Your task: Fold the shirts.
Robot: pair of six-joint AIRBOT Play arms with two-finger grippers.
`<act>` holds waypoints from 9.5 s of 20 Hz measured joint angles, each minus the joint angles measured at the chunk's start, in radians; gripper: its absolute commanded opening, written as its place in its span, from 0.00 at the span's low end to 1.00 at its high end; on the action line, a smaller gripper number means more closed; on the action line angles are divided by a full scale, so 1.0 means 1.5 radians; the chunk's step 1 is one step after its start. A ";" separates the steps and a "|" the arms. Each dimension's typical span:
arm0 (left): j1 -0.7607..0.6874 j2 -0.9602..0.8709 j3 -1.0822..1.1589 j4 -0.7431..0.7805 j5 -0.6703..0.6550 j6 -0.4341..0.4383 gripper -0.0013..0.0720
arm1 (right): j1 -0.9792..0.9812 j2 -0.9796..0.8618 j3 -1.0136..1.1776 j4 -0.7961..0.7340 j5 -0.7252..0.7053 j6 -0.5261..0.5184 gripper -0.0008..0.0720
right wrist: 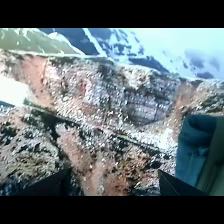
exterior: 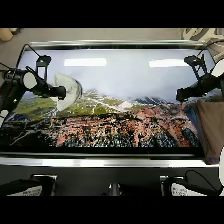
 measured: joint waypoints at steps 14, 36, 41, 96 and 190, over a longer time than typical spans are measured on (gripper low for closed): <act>0.104 -0.358 0.249 -0.057 0.032 -0.030 0.76 | 0.001 -0.002 -0.003 0.100 -0.060 -0.045 0.74; -0.239 0.197 0.310 -0.119 0.177 0.053 0.05 | 0.001 0.438 0.001 0.201 -0.239 -0.194 0.75; -0.352 0.214 0.020 -0.142 0.168 -0.073 0.05 | 0.001 0.448 -0.030 0.109 -0.029 -0.113 0.75; -0.135 0.112 -0.373 -0.441 0.149 0.216 0.05 | 0.344 0.195 -0.484 0.352 -0.254 -0.120 0.03; 0.107 0.525 0.235 -0.157 0.319 0.097 0.05 | -0.049 0.491 0.153 0.212 -0.218 -0.093 0.04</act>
